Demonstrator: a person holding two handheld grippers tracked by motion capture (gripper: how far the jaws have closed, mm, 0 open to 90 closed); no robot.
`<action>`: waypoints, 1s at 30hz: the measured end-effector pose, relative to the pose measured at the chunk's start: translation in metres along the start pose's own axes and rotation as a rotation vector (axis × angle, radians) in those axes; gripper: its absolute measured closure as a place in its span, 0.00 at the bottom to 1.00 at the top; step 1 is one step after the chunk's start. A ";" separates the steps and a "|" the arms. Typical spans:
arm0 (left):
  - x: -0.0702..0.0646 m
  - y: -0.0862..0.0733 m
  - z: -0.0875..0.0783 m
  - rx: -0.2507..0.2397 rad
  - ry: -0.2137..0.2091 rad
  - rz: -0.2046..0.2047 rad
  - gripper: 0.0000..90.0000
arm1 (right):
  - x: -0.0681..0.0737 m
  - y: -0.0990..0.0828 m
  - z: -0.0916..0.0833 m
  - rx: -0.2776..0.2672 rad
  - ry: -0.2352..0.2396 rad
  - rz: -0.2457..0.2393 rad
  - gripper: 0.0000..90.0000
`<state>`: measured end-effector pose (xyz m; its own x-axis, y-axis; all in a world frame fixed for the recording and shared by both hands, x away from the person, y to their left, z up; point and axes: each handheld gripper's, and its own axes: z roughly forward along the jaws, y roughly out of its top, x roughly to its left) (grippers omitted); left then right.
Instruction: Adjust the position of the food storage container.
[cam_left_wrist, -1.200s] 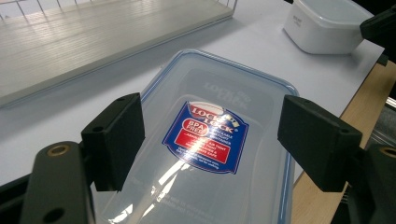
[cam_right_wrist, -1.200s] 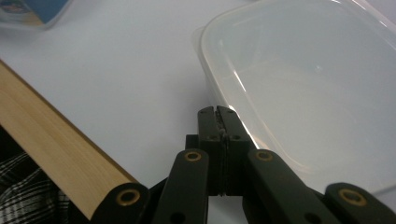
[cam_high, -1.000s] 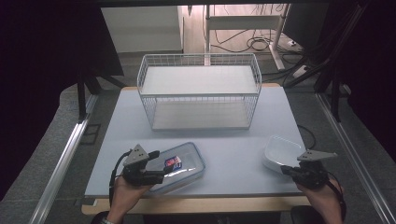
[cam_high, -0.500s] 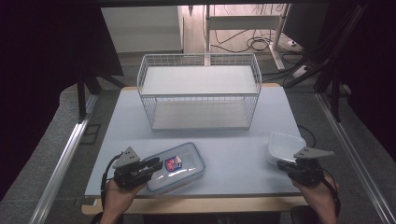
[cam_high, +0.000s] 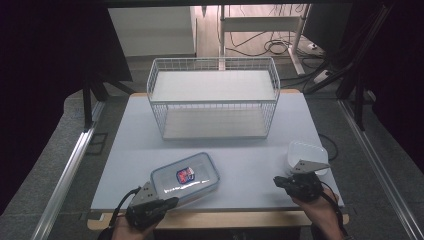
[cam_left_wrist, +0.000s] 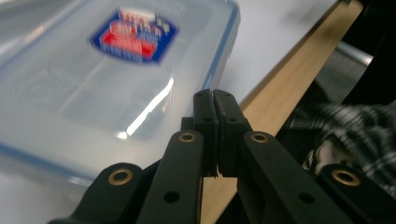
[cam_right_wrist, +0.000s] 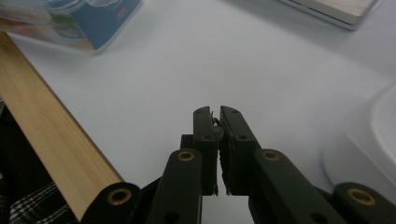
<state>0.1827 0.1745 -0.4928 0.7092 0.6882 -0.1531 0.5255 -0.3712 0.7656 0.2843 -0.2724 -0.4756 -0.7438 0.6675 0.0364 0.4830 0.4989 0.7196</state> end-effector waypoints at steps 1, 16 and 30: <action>0.000 0.000 0.000 0.000 0.000 0.000 0.99 | 0.000 0.000 0.000 0.000 0.000 0.000 0.94; 0.032 -0.005 0.008 -0.001 0.056 -0.023 1.00 | 0.022 0.018 0.029 0.009 0.091 -0.053 0.92; 0.090 -0.019 -0.009 0.018 0.247 -0.212 1.00 | 0.021 0.052 0.059 -0.061 0.172 -0.038 0.97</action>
<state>0.2319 0.2491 -0.5154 0.4490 0.8808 -0.1503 0.6589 -0.2127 0.7215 0.3210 -0.1996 -0.4785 -0.8315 0.5417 0.1233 0.4283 0.4836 0.7634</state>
